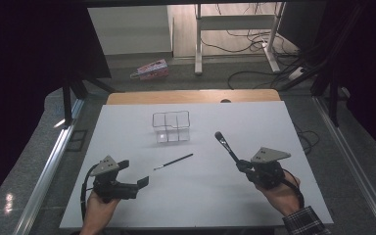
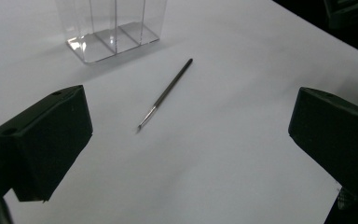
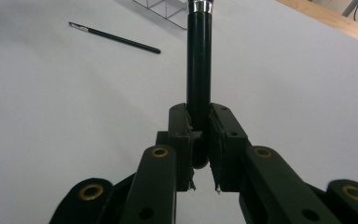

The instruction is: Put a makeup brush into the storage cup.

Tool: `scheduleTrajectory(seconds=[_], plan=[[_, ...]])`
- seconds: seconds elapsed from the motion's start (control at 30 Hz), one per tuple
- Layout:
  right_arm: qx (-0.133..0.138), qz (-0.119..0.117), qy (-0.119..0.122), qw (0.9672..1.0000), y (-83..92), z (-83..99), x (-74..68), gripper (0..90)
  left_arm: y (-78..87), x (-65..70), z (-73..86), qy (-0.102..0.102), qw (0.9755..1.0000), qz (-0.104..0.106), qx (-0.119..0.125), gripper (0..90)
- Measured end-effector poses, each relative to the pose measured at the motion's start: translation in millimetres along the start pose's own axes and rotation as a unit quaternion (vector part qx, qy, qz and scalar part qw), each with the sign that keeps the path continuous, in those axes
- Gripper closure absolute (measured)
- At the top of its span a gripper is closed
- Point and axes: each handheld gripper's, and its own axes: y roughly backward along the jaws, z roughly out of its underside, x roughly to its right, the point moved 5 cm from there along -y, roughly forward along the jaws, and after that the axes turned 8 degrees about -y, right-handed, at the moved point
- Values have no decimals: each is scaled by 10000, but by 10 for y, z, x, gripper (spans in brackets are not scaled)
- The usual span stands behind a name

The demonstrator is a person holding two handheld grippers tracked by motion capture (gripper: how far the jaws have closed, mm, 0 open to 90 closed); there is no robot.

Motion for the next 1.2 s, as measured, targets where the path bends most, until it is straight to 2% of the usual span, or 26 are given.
scheduleTrajectory(seconds=[0.6, 0.97, 1.2], plan=[[151, -124, 7, 9998, -24, -74, -87, 794, -188, 36, -210, 6, 9990, 387, 217, 0], [264, -189, 13, 9995, -33, -122, -140, 794, -342, 114, -387, -99, 9967, 737, 314, 0], [282, -257, 59, 9993, -66, -147, -213, 794, -432, 158, -486, -77, 9944, 975, 391, 0]])
